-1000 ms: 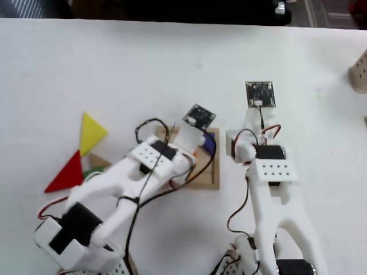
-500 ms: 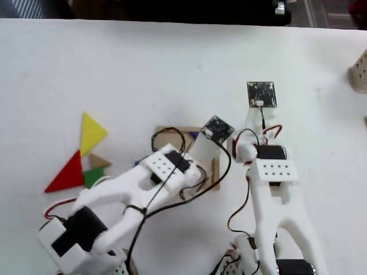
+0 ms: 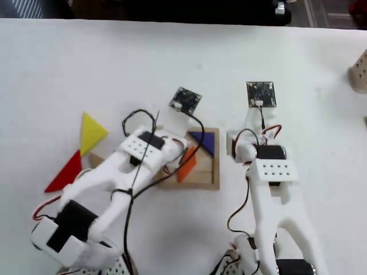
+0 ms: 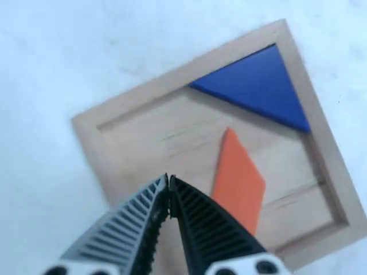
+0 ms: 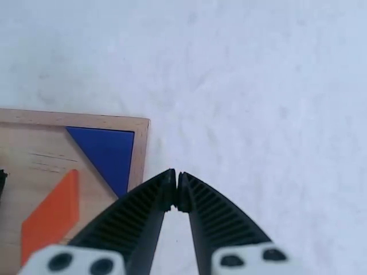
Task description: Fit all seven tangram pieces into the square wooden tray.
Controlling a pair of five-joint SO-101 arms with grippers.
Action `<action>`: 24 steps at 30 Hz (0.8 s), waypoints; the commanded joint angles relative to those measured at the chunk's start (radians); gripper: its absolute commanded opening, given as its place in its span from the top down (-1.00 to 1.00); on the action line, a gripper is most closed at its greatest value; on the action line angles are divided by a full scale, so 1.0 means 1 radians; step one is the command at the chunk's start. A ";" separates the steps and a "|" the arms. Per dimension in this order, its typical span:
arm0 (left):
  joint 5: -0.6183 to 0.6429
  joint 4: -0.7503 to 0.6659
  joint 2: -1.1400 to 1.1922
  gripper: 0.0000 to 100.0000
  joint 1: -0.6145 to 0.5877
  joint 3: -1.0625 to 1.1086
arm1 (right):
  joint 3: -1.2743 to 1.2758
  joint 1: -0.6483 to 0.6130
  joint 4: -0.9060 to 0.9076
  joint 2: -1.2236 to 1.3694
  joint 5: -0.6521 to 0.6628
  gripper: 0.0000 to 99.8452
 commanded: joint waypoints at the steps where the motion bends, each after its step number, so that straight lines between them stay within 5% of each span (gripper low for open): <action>1: 0.002 -0.121 -0.005 0.95 0.031 0.057 | -0.049 0.010 -0.019 -0.036 0.014 0.96; 10: 0.006 -0.118 0.059 0.95 0.025 0.023 | -0.048 0.021 -0.018 -0.036 0.014 0.96; 24: 0.003 0.176 0.216 0.95 0.027 -0.181 | -0.048 0.021 -0.018 -0.036 0.014 0.96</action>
